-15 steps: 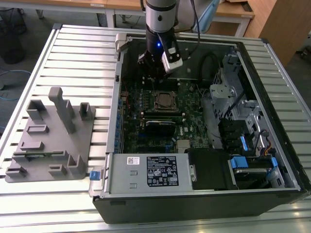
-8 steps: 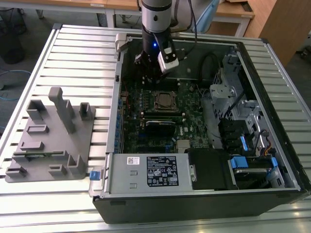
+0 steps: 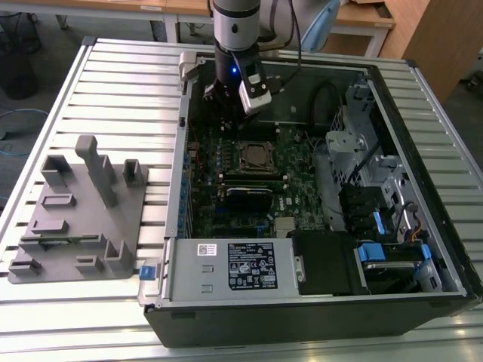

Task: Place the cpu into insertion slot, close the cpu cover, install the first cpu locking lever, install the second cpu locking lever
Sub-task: 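Install the first cpu locking lever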

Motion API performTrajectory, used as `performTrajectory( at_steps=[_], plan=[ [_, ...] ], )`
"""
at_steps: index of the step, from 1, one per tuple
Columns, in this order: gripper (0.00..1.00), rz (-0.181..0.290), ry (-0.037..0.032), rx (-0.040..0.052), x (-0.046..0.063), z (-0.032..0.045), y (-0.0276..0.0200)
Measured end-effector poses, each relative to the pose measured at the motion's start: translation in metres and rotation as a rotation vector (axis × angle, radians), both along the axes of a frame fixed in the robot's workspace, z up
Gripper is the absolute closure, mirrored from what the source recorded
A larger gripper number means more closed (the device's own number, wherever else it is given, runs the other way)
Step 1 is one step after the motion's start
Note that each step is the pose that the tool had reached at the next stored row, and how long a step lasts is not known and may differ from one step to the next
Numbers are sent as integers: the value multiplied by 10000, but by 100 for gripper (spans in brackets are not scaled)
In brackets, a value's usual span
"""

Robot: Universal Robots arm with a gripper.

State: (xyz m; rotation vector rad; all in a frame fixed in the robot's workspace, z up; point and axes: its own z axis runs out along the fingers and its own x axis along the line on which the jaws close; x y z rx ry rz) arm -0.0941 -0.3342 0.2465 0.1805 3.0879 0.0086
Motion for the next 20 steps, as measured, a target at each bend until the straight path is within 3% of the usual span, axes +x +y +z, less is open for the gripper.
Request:
performTrajectory(
  at_steps=[4,9,11,13,15,17,20],
  plan=[
    [90,1,0,10,-2,0,0],
    [90,-1,-51,240,-3,0,0],
    [90,1,-136,348,-23,-1,0],
    [90,1,-266,519,-55,-1,0],
    [90,5,-389,607,-98,-1,0],
    [90,7,-493,642,-144,-2,0],
    [90,8,-538,654,-170,-3,0]
  ],
)
